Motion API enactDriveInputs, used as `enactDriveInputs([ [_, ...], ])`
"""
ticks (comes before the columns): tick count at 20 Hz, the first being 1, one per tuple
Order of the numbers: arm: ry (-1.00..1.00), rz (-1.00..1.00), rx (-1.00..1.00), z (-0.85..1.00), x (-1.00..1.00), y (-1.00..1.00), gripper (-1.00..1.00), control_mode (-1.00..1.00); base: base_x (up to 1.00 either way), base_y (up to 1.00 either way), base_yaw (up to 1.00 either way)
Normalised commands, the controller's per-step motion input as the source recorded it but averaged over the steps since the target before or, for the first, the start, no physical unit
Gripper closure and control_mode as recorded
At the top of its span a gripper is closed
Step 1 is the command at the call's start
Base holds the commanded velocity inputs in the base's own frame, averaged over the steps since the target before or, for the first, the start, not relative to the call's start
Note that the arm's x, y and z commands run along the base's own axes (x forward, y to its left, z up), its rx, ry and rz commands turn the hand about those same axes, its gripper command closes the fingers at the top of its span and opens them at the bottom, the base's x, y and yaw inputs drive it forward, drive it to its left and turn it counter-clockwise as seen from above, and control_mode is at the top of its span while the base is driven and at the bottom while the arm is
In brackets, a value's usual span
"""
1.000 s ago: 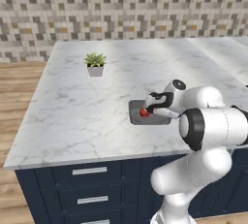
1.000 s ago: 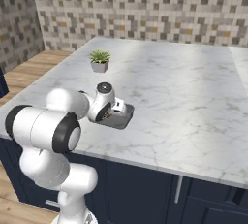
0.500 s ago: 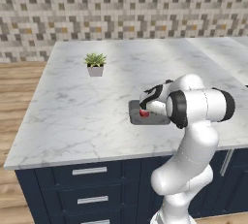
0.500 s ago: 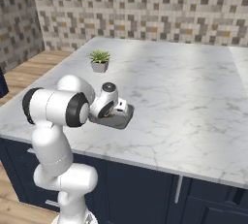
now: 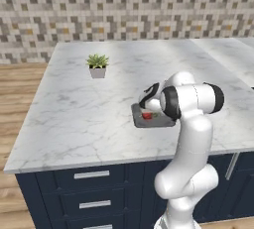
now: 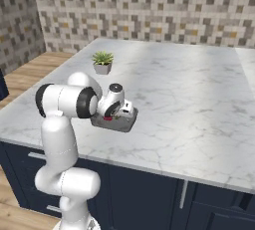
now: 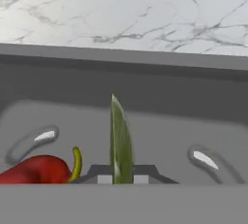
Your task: Take the bell pepper and lemon wedge out of the freezer and place them in the tupperware container on the counter. Then put the tupperware containing the vegetables back in the freezer.
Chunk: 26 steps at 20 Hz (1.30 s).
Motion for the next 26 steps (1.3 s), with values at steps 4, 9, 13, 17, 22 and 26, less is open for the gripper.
enactDriveInputs([
  [4, 0.02, 0.0, 0.0, -0.11, 0.03, 0.01, -1.0, -1.0, 0.0, 0.0, 0.0],
  [9, -0.11, 0.0, 0.0, 0.27, -0.5, 0.0, -1.0, -1.0, 0.0, 0.0, 0.0],
  [13, -0.14, 0.0, 0.0, 0.62, -0.65, -0.02, -1.0, -1.0, 0.0, 0.0, 0.0],
  [17, -0.11, 0.0, 0.0, 0.77, -0.69, -0.23, -1.0, -1.0, 0.0, 0.0, 0.0],
  [22, 0.0, -0.01, -0.02, 0.71, -0.22, -0.3, -1.0, -1.0, 0.0, 0.0, 0.0],
  [26, 0.03, -0.05, -0.05, 0.57, 0.0, -0.46, -1.0, -1.0, 0.0, 0.0, 0.0],
])
